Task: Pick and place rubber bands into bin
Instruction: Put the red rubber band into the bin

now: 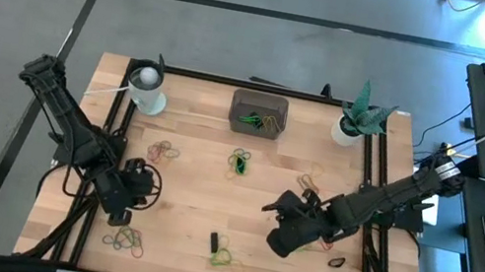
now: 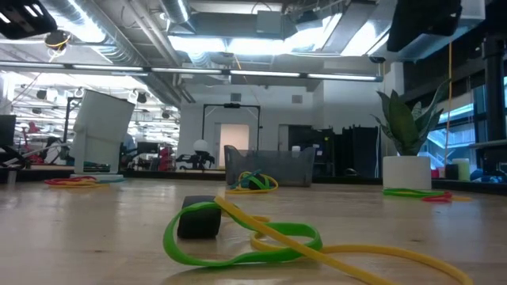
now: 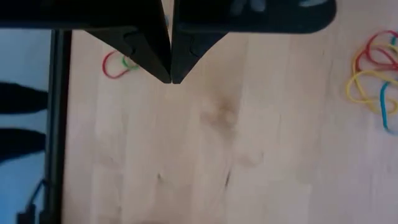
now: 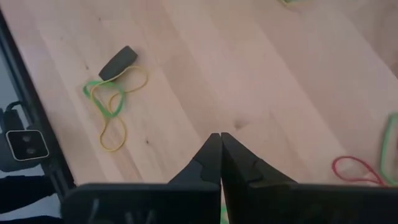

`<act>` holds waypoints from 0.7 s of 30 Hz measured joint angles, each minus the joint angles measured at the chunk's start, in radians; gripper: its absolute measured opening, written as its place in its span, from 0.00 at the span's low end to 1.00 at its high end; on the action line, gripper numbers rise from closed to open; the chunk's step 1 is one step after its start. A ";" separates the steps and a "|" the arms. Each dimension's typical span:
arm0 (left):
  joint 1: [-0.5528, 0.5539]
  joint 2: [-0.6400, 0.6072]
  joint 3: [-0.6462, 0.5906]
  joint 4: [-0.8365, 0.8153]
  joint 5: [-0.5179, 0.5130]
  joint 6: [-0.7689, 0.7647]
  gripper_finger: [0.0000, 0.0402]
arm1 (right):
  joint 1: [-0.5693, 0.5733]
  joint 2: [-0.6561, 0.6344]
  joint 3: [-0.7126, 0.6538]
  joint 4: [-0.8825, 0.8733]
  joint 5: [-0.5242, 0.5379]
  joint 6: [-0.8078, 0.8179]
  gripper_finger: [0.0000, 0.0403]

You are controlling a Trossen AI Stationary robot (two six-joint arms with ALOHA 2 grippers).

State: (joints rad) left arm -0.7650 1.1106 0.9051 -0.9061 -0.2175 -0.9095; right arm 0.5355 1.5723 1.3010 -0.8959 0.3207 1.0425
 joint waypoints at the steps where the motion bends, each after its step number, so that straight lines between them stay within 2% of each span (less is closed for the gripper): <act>1: 0.000 0.000 0.000 -0.001 -0.002 -0.012 0.04 | 0.003 0.000 0.000 0.000 0.000 0.001 0.00; 6: 0.000 0.028 0.000 0.000 -0.032 -0.023 0.14 | 0.013 0.000 0.000 0.000 0.000 -0.025 0.00; 10: 0.000 0.096 0.000 0.000 -0.030 -0.004 0.24 | 0.013 0.000 0.000 0.000 0.000 -0.052 0.00; 15: -0.009 0.214 0.000 0.027 0.078 0.129 0.31 | 0.013 0.000 -0.002 0.000 0.000 -0.059 0.00; 21: -0.032 0.357 0.000 0.110 0.145 0.189 0.31 | 0.025 0.000 -0.002 0.002 0.000 -0.110 0.00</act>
State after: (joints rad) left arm -0.7967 1.4678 0.9051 -0.7960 -0.0723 -0.7209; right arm 0.5610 1.5723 1.2991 -0.8944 0.3208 0.9322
